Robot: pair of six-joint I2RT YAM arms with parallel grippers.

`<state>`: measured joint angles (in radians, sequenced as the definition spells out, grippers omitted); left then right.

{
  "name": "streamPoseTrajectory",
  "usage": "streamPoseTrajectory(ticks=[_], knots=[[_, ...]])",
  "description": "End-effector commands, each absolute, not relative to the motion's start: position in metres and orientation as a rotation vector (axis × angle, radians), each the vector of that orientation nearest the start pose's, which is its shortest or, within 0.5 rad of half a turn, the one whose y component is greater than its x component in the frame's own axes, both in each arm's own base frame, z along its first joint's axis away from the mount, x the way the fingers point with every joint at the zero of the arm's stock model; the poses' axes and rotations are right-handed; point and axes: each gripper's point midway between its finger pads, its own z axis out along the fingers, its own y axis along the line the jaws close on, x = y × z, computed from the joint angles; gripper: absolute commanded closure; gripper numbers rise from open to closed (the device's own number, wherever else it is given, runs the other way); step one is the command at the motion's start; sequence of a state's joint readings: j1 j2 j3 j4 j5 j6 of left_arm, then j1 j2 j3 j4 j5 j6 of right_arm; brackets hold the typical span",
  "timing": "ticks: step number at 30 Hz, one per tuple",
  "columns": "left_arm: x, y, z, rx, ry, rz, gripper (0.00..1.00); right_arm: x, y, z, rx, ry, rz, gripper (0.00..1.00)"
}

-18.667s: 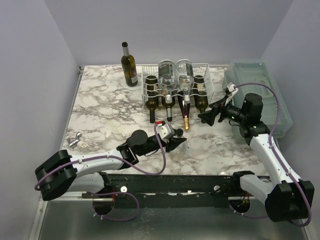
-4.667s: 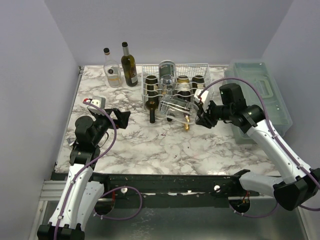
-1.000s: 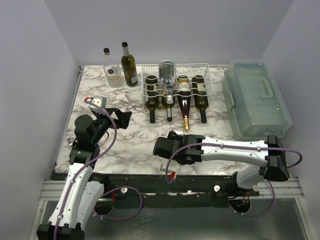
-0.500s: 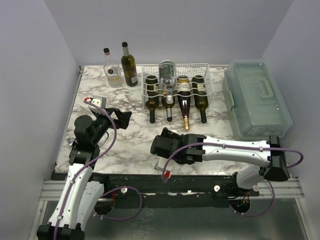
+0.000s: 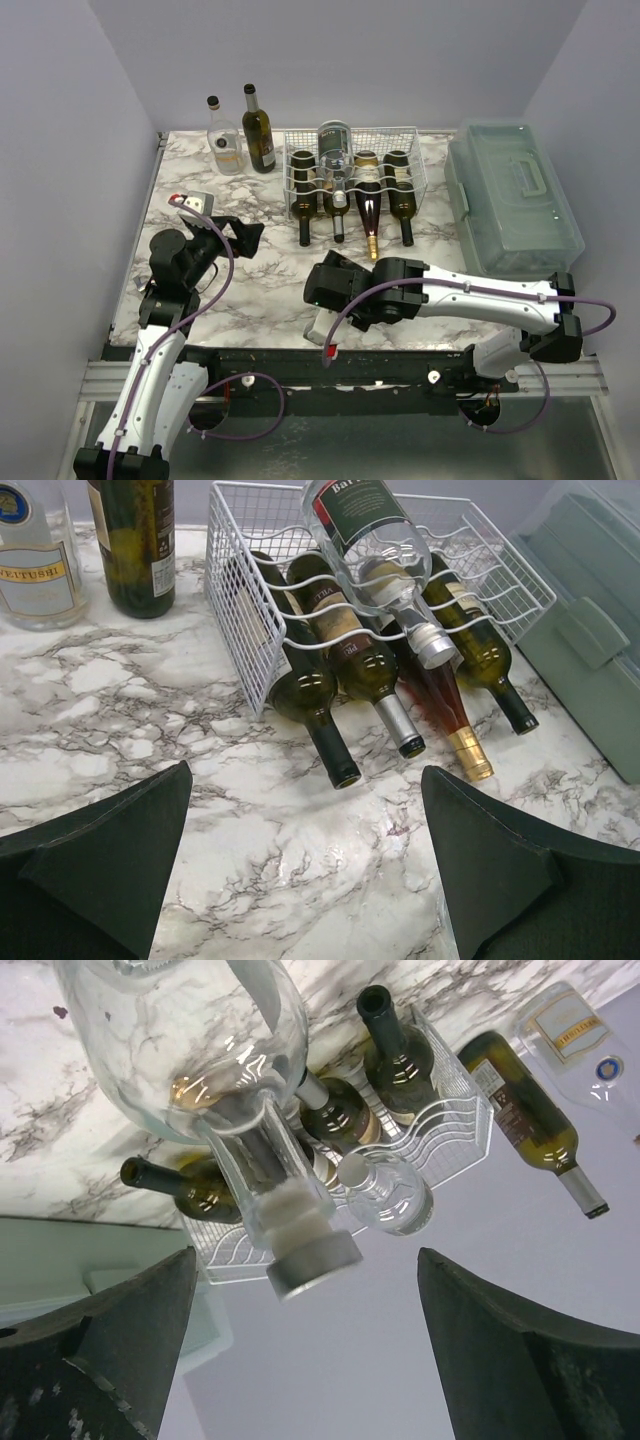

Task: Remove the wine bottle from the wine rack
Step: Place the wine bottle at the center of the board, then pick up the wine bottle from the center of the board.

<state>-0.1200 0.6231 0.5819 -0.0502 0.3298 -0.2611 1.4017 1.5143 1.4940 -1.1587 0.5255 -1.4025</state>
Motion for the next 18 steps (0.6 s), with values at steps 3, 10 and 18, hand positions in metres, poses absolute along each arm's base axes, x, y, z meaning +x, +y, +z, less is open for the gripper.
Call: streamPoseTrajectory(ticks=[3, 10, 18], knots=[[0.274, -0.108, 0.268, 0.176, 1.671, -0.603, 0.01, 0.155, 0.283, 0.261, -2.587, 0.679, -0.532, 0.07], [0.269, -0.119, 0.271, 0.226, 1.660, -0.666, 0.01, 0.150, 0.285, 0.283, -2.506, 0.765, -0.408, 0.07], [0.254, -0.140, 0.280, 0.357, 1.598, -0.785, 0.01, 0.164, 0.272, 0.305, -2.381, 0.903, -0.277, 0.07]])
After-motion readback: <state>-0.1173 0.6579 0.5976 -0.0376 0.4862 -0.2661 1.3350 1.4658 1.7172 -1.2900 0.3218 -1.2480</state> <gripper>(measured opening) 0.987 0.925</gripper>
